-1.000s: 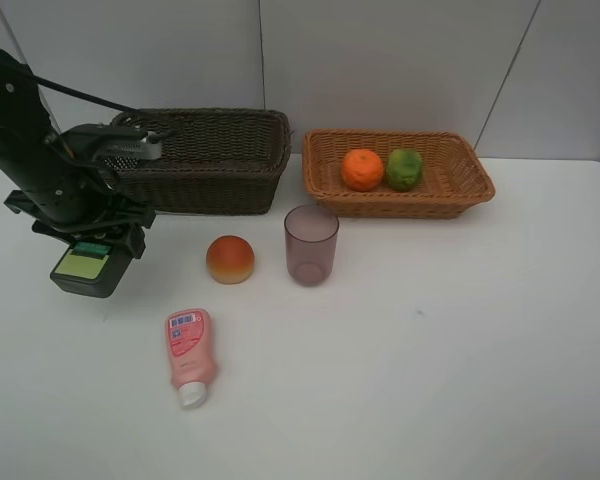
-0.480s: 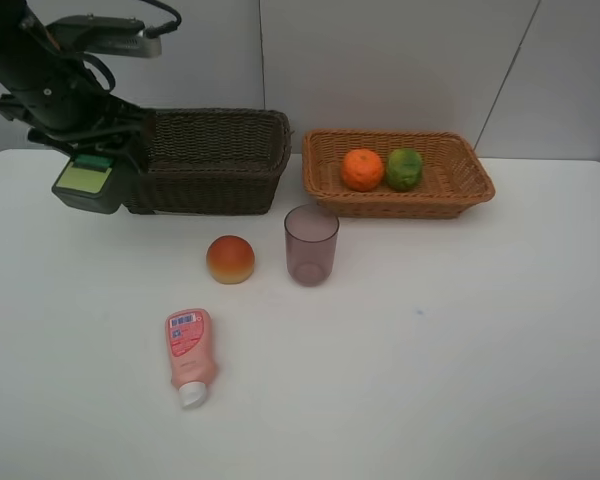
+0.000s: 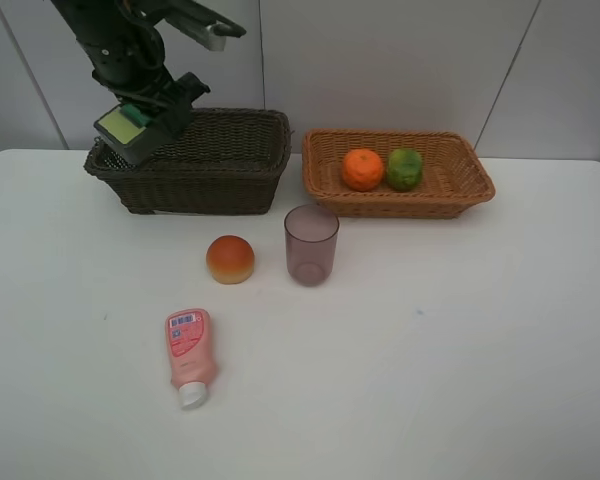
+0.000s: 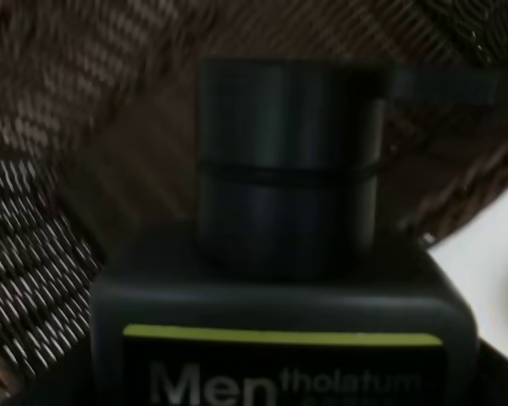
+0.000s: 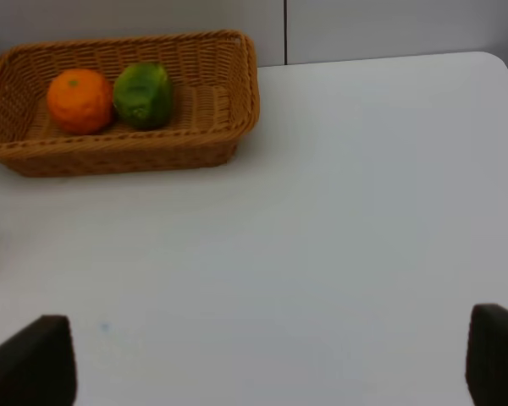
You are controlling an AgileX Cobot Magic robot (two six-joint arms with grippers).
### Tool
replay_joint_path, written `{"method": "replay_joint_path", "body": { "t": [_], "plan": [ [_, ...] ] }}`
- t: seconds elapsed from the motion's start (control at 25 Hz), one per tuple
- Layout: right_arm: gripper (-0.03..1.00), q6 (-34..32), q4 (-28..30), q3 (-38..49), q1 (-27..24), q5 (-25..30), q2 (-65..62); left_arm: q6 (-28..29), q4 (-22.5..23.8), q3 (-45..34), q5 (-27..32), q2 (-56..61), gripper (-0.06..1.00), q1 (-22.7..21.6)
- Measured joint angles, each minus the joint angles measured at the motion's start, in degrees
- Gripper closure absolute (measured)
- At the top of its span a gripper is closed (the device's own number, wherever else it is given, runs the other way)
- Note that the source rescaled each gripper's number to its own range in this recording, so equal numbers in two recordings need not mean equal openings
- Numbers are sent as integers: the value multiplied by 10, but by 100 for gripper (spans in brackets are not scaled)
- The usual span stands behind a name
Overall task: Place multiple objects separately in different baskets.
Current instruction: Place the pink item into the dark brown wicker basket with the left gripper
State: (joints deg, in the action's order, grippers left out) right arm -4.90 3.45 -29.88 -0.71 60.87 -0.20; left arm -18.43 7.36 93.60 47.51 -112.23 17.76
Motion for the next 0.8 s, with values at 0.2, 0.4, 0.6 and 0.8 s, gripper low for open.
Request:
{"method": "replay_joint_path", "body": {
  "t": [0.2, 0.4, 0.6, 0.8],
  "plan": [
    [-3, 0, 0, 0, 0, 0, 0, -122, 24, 66, -13, -62, 13, 11],
    [-3, 0, 0, 0, 0, 0, 0, -203, 29, 88, -73, -112, 13, 11],
    [-3, 0, 0, 0, 0, 0, 0, -214, 30, 90, -130, -147, 13, 11],
    [-3, 0, 0, 0, 0, 0, 0, -214, 30, 90, -144, -172, 13, 11]
  ]
}}
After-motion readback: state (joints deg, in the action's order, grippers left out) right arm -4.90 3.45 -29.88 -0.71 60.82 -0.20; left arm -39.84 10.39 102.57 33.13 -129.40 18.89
